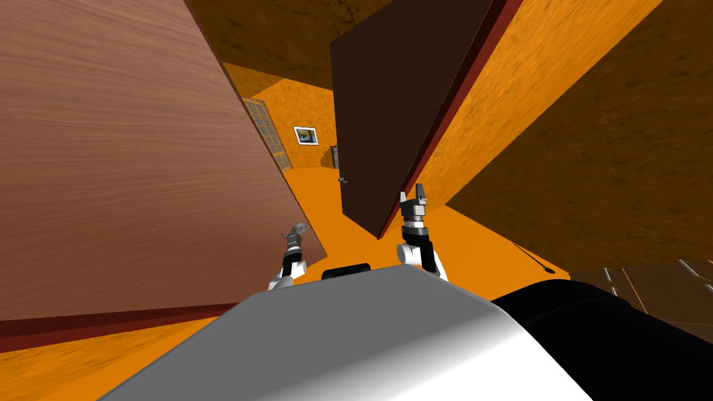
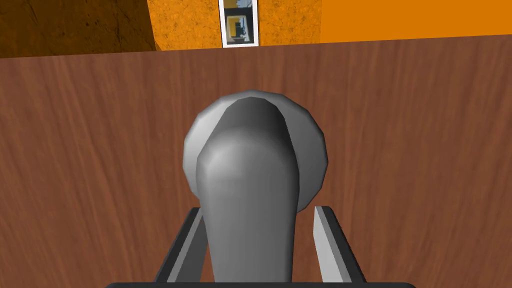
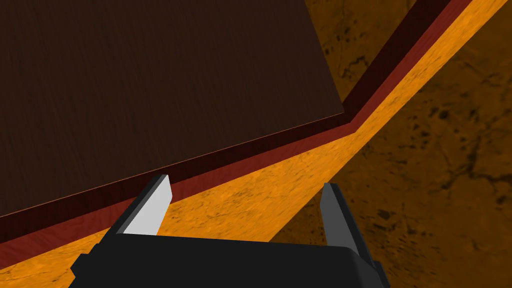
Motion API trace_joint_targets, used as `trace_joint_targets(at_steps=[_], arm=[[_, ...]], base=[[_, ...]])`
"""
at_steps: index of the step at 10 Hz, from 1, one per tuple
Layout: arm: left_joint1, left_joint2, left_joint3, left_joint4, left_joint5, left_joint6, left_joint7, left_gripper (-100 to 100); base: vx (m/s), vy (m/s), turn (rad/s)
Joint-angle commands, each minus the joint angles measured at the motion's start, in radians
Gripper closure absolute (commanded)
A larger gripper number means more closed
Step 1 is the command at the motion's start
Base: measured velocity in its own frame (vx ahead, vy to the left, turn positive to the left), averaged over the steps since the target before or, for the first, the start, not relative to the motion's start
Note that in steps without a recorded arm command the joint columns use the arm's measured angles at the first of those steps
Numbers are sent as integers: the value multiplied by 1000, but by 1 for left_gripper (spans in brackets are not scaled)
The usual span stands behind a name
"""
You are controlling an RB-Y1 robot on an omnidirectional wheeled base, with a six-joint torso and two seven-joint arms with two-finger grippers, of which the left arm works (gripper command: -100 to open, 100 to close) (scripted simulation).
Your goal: Push the door open
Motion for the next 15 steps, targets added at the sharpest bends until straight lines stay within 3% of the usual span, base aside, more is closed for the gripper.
trace_joint_targets(at_steps=[1,5,9,12,15], arm=[[0,0,0,0,0,0,0,100],[0,0,0,0,0,0,0,100],[-6,11,38,2,21,-2,-33,100],[-6,11,38,2,21,-2,-33,100],[-16,16,82,1,45,-6,-73,100]], base=[[-29,-7,6],[-12,-3,-2],[145,8,34],[71,15,1],[155,20,56]])
